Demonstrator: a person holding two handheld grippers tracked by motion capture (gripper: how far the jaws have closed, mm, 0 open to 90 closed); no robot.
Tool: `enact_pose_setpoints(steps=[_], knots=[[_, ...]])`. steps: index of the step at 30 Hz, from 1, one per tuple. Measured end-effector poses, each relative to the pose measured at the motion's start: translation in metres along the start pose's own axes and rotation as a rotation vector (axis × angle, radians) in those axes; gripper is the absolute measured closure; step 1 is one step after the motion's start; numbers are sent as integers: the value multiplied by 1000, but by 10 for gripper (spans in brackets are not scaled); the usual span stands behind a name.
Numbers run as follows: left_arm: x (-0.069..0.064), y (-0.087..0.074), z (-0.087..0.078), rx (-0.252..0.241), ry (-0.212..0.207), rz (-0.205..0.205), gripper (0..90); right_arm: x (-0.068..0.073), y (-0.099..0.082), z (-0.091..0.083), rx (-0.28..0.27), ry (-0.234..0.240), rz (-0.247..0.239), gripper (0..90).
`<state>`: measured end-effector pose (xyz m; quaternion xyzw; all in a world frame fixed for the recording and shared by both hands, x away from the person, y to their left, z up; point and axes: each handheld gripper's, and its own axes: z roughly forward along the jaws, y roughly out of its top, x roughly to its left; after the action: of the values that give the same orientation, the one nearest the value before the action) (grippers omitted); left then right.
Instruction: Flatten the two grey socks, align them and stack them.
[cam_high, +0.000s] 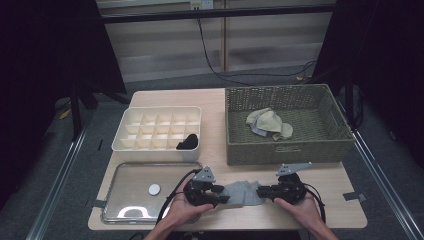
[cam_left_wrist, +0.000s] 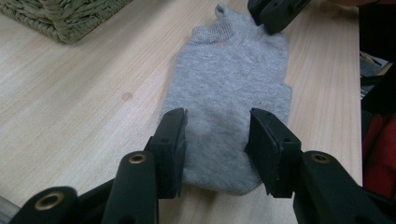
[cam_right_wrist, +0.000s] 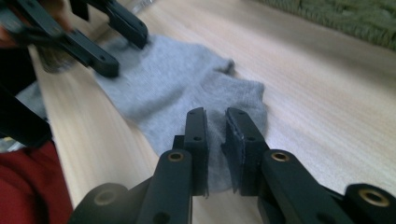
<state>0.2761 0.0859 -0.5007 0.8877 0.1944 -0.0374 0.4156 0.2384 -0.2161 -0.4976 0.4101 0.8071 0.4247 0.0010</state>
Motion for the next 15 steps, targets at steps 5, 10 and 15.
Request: enact_pose_setpoints(steps=[5, 10, 15], knots=[[-1, 4, -6, -32, -5, -14, 559, -2, 3, -7, -55, 6, 15, 741], [-1, 5, -12, -57, -14, -52, 508, -3, 8, -12, -96, 8, 23, 694], [3, 5, -22, -85, -4, -92, 435, -3, 15, -14, -125, 9, 23, 652]])
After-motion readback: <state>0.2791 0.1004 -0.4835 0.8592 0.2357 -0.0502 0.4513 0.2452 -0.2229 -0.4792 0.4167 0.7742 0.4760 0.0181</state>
